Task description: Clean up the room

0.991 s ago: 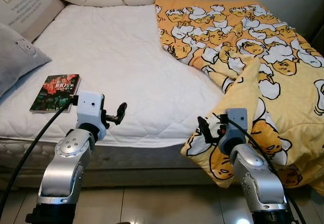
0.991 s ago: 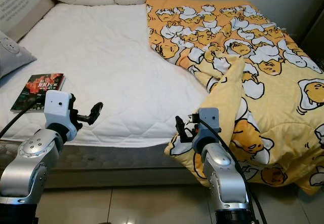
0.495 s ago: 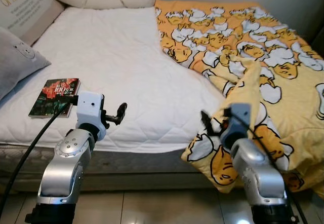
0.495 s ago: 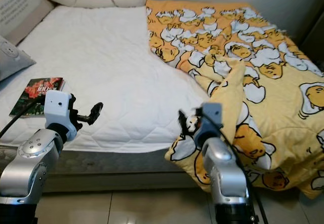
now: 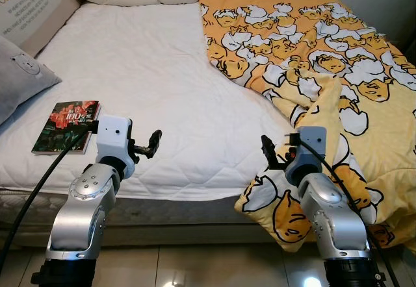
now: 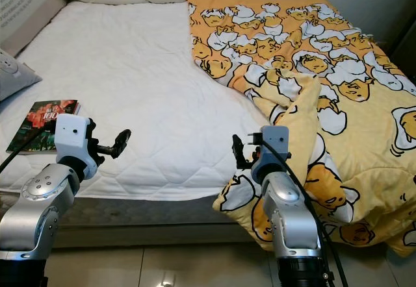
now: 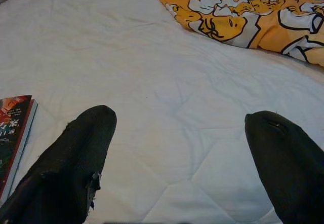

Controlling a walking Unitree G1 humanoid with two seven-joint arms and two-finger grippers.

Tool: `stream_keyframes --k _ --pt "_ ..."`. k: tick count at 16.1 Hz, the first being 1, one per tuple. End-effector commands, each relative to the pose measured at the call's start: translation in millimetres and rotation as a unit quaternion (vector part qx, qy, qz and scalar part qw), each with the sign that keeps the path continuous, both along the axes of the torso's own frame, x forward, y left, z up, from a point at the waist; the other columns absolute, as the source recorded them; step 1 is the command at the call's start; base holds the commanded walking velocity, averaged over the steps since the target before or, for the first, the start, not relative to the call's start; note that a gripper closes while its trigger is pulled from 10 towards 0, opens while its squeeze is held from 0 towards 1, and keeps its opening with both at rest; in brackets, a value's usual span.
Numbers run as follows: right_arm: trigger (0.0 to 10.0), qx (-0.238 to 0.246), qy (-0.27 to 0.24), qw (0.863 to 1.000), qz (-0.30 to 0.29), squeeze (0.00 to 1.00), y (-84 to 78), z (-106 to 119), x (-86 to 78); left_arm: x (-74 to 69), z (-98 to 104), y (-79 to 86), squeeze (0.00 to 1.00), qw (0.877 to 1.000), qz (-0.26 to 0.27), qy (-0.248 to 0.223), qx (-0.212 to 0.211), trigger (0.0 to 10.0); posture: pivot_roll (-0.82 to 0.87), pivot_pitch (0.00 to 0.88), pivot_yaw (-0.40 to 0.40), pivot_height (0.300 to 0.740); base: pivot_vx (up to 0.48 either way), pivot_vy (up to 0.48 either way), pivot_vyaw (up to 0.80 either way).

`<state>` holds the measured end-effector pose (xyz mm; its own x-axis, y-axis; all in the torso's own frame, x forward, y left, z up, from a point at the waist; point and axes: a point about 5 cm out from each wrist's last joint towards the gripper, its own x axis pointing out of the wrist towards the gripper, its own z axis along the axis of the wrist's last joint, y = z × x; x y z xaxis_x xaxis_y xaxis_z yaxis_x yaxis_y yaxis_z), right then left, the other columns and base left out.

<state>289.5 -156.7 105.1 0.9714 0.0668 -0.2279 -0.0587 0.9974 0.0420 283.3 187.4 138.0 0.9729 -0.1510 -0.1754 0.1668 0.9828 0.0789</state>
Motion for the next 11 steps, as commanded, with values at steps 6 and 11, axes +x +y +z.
stream_keyframes --k 6,11 --pt "10.0 -0.005 -0.002 1.0 -0.002 0.0 -0.1 -2.0 -0.8 1.2 2.0 1.8 0.0 1.0 -0.001 0.003 0.002 10.0 0.04 0.0 -0.003 0.74 0.309 0.0 0.0" --pt "10.0 0.026 -0.006 1.0 0.004 0.0 2.9 1.2 0.9 1.1 2.6 0.1 0.0 1.0 -0.004 0.003 0.001 10.0 0.04 0.0 -0.005 0.74 0.313 0.0 -0.09"
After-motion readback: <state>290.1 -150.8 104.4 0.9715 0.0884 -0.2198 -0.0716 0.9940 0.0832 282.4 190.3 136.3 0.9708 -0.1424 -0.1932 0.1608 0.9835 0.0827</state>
